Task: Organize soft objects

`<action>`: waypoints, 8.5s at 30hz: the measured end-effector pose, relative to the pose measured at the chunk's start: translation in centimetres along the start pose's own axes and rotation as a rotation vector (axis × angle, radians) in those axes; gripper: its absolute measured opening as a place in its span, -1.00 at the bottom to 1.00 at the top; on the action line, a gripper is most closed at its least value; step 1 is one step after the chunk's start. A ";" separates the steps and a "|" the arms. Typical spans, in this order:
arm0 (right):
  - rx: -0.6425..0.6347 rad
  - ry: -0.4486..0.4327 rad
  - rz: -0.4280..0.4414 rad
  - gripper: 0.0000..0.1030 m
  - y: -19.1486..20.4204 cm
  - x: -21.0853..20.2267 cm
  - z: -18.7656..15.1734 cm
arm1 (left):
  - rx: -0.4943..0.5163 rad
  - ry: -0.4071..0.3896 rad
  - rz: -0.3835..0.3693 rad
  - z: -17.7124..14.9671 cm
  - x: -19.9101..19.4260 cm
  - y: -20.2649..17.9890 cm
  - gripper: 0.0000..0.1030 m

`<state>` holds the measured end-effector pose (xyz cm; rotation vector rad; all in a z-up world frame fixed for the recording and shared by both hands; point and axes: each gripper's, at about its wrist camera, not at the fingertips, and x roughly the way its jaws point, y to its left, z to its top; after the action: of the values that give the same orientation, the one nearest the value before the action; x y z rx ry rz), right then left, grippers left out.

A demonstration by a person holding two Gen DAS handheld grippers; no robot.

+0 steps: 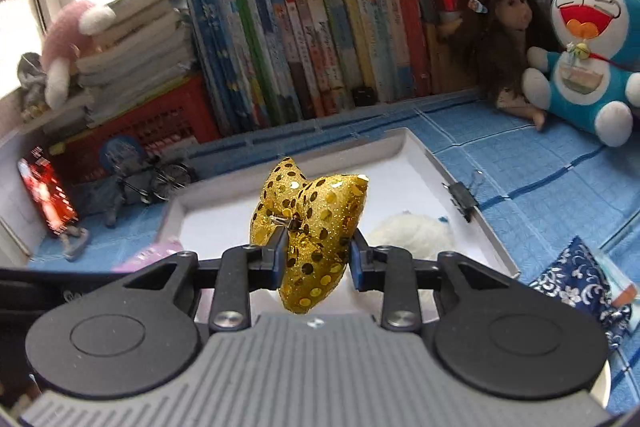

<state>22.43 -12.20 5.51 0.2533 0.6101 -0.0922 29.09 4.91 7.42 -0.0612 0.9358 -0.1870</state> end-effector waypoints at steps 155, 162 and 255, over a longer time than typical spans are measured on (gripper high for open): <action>-0.155 -0.105 0.300 0.78 -5.5 -8.5 -14.1 | -0.324 -0.432 0.250 -21.1 -6.0 9.9 0.72; -0.180 -0.093 0.326 0.44 -5.4 -8.6 -14.2 | -0.321 -0.430 0.247 -21.1 -6.0 9.8 0.42; -0.127 -0.091 0.301 -0.04 -8.5 -4.4 6.4 | -0.072 -0.367 -0.098 0.2 -8.5 0.0 -0.06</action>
<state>21.02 -22.00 11.37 0.2142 0.4800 0.2235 24.35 6.50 14.25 -0.2017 0.5730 -0.2243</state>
